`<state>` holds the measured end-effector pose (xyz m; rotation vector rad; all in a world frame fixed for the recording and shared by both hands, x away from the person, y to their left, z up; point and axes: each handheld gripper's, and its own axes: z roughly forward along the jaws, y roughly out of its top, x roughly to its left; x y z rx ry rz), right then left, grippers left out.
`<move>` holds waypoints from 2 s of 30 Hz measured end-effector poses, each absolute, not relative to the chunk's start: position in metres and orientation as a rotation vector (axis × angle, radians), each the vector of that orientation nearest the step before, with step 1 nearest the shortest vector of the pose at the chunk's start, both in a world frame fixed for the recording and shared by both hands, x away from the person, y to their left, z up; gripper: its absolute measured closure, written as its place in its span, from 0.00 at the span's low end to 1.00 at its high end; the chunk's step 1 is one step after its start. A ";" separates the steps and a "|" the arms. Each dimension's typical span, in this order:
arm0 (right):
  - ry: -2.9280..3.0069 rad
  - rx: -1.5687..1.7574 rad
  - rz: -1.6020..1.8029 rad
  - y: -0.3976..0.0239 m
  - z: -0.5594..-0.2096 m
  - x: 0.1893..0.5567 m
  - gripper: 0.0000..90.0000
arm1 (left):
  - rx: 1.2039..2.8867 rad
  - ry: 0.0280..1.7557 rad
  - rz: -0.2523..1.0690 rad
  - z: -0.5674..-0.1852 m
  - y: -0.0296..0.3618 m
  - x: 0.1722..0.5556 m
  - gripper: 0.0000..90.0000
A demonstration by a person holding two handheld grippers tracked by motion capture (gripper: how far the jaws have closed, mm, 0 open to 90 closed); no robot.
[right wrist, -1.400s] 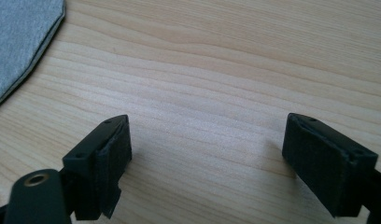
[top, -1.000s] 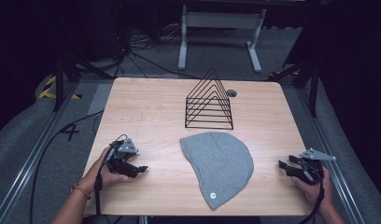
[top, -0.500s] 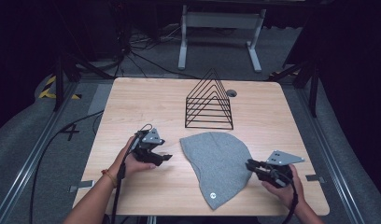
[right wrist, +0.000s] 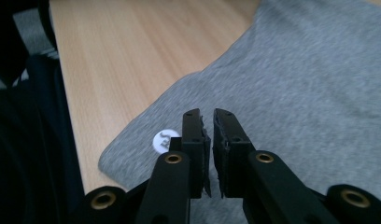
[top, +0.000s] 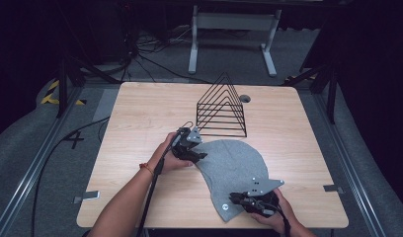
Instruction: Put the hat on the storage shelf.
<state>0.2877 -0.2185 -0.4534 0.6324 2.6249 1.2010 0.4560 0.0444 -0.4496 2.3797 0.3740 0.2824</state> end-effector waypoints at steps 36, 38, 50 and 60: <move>2.429 0.960 0.950 -0.281 -0.458 0.354 0.87 | 2.426 0.357 0.106 -0.462 0.057 0.331 0.56; 2.427 0.978 0.952 -0.281 -0.457 0.357 0.83 | 2.423 0.368 0.110 -0.461 0.056 0.329 0.54; 2.411 1.044 0.944 -0.276 -0.444 0.388 0.56 | 2.343 0.529 0.262 -0.442 0.072 0.387 0.36; 2.433 1.109 0.955 -0.270 -0.453 0.412 0.45 | 2.366 0.630 0.232 -0.458 0.056 0.440 0.33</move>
